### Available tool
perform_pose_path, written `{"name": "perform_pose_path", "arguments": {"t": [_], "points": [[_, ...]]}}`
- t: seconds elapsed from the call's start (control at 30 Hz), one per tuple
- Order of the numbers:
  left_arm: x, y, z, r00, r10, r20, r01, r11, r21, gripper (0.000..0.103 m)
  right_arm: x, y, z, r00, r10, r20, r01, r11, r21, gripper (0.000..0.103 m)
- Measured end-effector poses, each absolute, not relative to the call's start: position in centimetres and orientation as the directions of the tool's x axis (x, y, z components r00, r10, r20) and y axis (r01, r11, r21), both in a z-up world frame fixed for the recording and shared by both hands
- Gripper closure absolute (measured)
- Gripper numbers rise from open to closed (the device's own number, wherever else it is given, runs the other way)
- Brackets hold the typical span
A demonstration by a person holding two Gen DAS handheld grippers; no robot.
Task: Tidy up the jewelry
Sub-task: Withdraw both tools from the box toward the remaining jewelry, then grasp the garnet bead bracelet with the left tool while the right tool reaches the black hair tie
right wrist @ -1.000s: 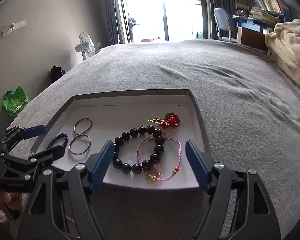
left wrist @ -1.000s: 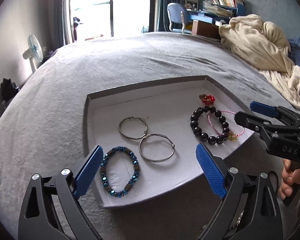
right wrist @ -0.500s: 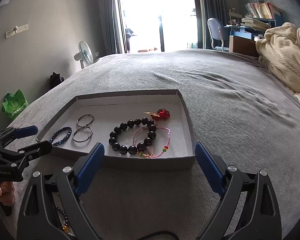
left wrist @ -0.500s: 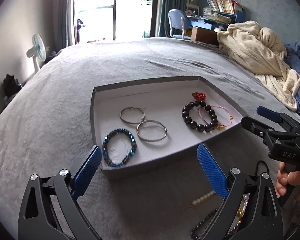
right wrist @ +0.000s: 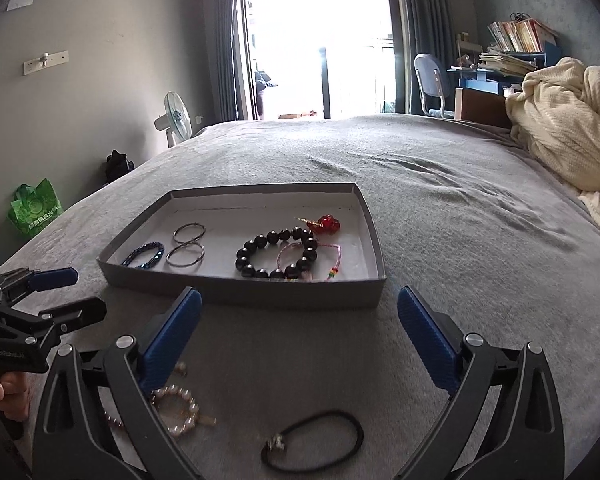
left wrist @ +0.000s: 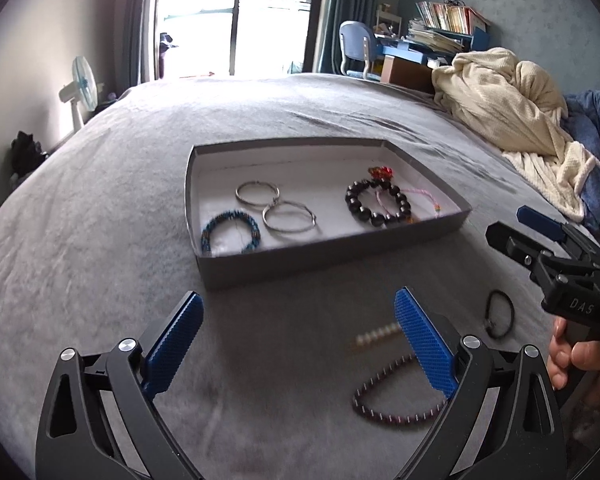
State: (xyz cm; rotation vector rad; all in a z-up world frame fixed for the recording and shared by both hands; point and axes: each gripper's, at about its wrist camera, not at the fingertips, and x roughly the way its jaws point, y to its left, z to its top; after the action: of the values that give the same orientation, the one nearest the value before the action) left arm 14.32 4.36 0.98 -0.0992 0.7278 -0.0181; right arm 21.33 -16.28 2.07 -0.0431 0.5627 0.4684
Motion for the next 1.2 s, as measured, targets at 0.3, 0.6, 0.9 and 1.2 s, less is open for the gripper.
{"name": "perform_pose_path", "arguments": {"t": [0.3,0.6,0.9,1.2], "points": [[12.1,2.9,0.1,0.736,-0.072,-0.673,0.019,0.996,-0.085,0.007,18.9,-17.2,1.1,0.735,0.394,-0.552,-0.427,0.901,0.075,0.006],[10.5,1.0,-0.9,0.711,-0.133,-0.69,0.091,0.991,-0.098,0.007,17.7,-18.6,0.1,0.719,0.375,-0.585,-0.39,0.915,0.107,0.006],[10.4,-0.3,-1.0,0.707,-0.154,-0.691,0.131,0.988,-0.086,0.007,17.9,-18.8,-0.5,0.705,0.358,-0.612,-0.367,0.923,0.116,0.006],[10.1,-2.0,-0.5,0.694,-0.253,-0.674,0.24,0.964,-0.115,0.027,18.5,-18.9,-1.2,0.688,0.309,-0.657,-0.321,0.941,0.107,0.006]]}}
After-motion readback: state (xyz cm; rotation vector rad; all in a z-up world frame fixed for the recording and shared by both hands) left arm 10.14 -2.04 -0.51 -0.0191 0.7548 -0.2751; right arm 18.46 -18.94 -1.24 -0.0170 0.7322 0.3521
